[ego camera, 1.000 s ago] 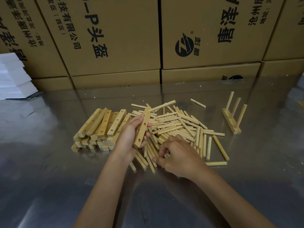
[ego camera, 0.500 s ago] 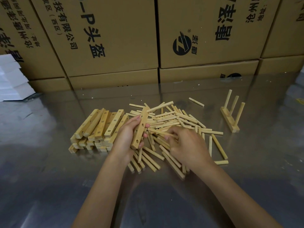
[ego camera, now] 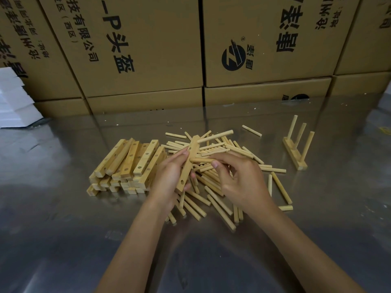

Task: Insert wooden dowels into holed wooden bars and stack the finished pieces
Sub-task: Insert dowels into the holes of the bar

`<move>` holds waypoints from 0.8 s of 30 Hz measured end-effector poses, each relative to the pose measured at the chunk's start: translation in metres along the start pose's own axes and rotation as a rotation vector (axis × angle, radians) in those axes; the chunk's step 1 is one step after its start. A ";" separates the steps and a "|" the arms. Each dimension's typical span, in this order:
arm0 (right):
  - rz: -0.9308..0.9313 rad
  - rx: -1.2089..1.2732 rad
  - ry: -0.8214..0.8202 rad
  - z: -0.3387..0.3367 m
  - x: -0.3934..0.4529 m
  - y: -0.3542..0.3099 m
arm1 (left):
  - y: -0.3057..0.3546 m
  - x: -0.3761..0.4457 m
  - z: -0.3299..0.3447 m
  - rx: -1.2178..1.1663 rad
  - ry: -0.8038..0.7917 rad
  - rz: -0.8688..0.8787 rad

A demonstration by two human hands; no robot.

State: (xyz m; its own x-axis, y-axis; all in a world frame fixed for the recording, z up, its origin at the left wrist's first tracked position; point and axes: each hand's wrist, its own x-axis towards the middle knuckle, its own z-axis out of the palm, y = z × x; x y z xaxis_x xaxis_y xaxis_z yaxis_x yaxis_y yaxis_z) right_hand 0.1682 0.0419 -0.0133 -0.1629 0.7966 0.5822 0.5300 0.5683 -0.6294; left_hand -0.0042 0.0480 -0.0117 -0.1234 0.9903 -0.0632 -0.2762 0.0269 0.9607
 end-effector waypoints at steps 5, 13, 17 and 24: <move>-0.001 -0.030 -0.013 -0.002 -0.001 -0.003 | -0.001 -0.005 0.003 0.093 0.012 0.062; 0.070 -0.018 -0.017 -0.002 -0.002 -0.001 | -0.006 -0.008 0.009 0.156 0.043 0.091; 0.106 -0.010 -0.020 0.000 -0.003 0.000 | -0.006 -0.007 0.010 0.139 0.056 0.062; 0.142 0.117 -0.014 0.003 -0.004 0.000 | -0.003 -0.008 0.008 0.061 0.019 0.018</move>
State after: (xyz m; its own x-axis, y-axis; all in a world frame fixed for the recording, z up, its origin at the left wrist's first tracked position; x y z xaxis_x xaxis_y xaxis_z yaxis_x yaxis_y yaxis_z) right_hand 0.1660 0.0392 -0.0176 -0.1052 0.8727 0.4768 0.4482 0.4696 -0.7606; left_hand 0.0056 0.0415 -0.0119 -0.1462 0.9880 -0.0507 -0.2156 0.0182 0.9763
